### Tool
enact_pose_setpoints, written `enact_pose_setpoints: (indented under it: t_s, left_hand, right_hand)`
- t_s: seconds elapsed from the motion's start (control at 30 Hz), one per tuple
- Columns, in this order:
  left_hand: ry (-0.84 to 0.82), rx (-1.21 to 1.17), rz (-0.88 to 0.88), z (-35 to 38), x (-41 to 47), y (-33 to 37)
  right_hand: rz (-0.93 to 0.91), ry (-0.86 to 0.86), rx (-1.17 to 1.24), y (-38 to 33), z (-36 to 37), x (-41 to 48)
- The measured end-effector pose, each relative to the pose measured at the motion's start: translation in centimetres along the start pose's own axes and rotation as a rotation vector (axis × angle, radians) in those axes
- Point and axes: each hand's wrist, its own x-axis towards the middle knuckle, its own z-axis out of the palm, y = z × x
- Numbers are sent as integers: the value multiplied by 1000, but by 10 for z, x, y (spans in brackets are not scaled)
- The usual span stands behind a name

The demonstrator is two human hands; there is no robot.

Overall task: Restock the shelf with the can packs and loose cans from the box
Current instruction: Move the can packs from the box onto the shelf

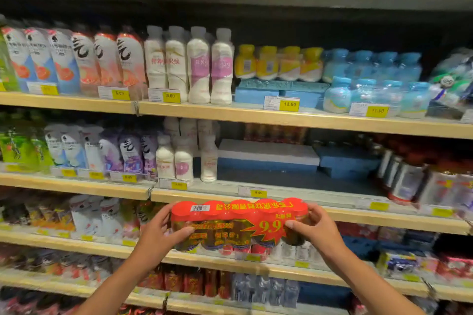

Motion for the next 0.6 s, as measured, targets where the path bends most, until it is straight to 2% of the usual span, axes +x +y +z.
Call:
enact_pose_setpoints:
  t_s: [0.17, 0.33, 0.6]
  left_hand:
    - [-37, -10, 35, 18, 27, 24]
    - [-8, -25, 111, 32, 64, 45]
    - [75, 57, 166, 75, 130, 50]
  right_hand:
    - [-82, 71, 14, -25, -21, 11]
    - [-153, 55, -47, -36, -40, 22]
    - [-182, 232, -60, -21, -62, 82]
